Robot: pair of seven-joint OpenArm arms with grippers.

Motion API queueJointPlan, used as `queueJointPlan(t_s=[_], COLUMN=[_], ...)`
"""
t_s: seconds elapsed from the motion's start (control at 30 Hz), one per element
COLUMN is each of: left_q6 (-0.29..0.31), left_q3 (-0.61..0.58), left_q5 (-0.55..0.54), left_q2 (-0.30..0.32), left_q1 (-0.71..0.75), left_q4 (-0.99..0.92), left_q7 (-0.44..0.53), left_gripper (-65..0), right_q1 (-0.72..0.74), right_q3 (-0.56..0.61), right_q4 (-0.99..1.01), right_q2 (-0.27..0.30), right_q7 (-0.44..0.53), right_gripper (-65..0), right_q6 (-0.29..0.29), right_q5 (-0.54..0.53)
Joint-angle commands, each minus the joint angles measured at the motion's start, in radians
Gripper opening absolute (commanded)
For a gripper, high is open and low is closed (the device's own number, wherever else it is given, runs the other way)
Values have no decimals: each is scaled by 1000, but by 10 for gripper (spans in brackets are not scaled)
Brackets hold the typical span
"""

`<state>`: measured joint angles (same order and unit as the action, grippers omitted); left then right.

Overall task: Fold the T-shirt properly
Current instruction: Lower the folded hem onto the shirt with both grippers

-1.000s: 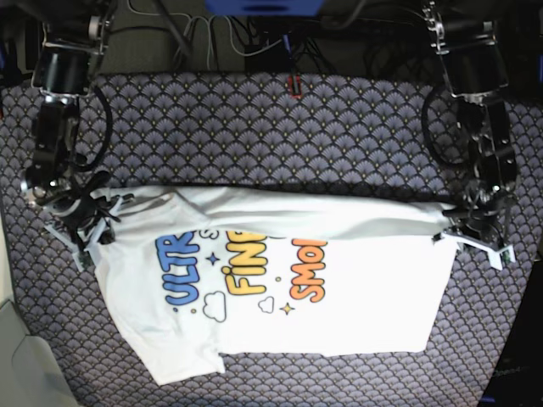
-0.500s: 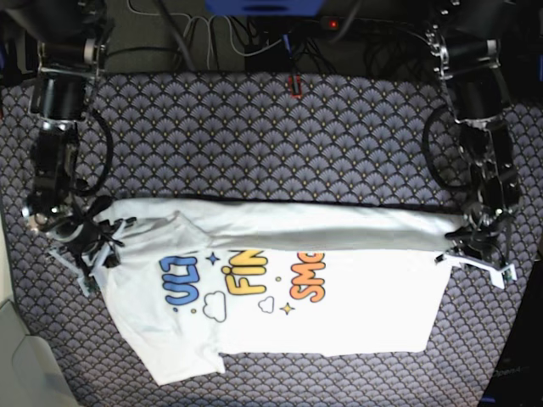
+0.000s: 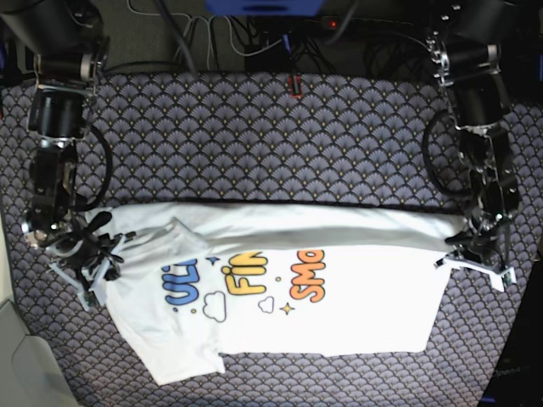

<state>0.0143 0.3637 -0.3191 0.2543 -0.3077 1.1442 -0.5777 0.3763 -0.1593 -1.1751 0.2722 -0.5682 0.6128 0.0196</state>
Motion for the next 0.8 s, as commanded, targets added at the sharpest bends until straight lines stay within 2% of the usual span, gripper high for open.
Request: queueJointPlan(t_s=[0.0,0.13,0.2,0.37,0.47,0.57,0.77], left_q6=[3,3,3,5,5,5,5], left_q3=[2,2,2,2,2,7,10], left_q5=[-4,-5,-5,-5,-5,-7,-7], left_q2=[13,15,17,18,18,18,17], left_q1=[-28,-21,-20,3,9,37,94], left_q4=[18,18,18,30,49,79,113], left_q7=[25,18,18,17,17,17,25], left_gripper=[-641,-635,-598,-360,-263,-231,-232], right_q1=[30,23,17,13,8,-3,-99], right_q3=[-3,-3,-3,14,45,46,46], right_q4=[-16,-15,2,33,30,-4,-177], right_q2=[16,16,16,17,35,40,45], right_q7=[23,12,12,10,10,12,12], right_gripper=[-650,-650,-635,-446,-333,-315,-315], right_q6=[0,0,0,0,0,0,0], right_q5=[-11,-11,-11,-11,-11,-11,-11])
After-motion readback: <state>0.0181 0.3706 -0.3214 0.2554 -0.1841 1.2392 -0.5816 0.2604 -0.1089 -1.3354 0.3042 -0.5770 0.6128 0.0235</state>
